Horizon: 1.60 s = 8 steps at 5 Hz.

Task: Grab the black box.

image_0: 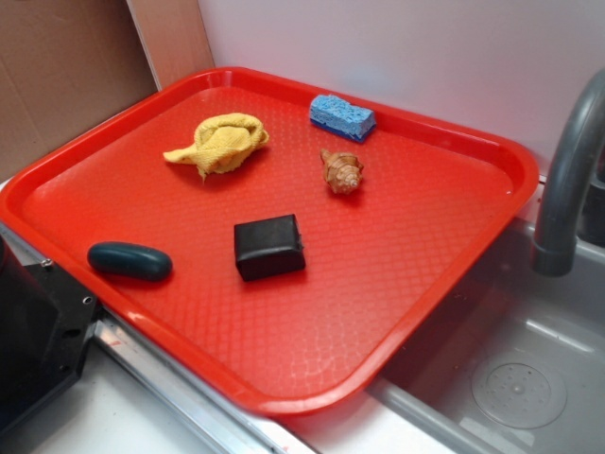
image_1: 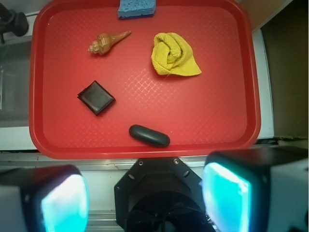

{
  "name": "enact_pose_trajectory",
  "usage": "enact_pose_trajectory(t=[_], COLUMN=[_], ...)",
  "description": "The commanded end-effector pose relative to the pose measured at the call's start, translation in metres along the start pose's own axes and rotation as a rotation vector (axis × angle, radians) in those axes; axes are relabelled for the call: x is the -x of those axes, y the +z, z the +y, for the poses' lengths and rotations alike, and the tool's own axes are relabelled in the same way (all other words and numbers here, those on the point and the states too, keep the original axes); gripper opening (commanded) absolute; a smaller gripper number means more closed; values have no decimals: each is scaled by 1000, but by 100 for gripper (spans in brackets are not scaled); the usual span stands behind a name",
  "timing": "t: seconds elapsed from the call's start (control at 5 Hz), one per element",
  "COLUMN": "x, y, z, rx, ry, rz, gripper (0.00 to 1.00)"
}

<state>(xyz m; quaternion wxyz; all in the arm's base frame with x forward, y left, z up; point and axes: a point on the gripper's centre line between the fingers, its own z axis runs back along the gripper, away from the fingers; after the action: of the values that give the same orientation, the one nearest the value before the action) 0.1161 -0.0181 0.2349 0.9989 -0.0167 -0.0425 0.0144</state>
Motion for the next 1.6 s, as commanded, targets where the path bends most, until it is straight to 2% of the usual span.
enact_pose_trajectory(t=[0.0, 0.2, 0.4, 0.6, 0.8, 1.2, 1.4], x=[0, -32, -44, -45, -39, -49, -52], y=[0, -52, -97, -147, -180, -219, -227], z=[0, -26, -51, -70, -68, -54, -56], rx=[0, 45, 17, 61, 41, -53, 5], ry=[0, -214, -328, -421, -508, -570, -599], rz=[0, 28, 83, 69, 10, 9, -35], gripper=[100, 100, 100, 100, 100, 100, 100])
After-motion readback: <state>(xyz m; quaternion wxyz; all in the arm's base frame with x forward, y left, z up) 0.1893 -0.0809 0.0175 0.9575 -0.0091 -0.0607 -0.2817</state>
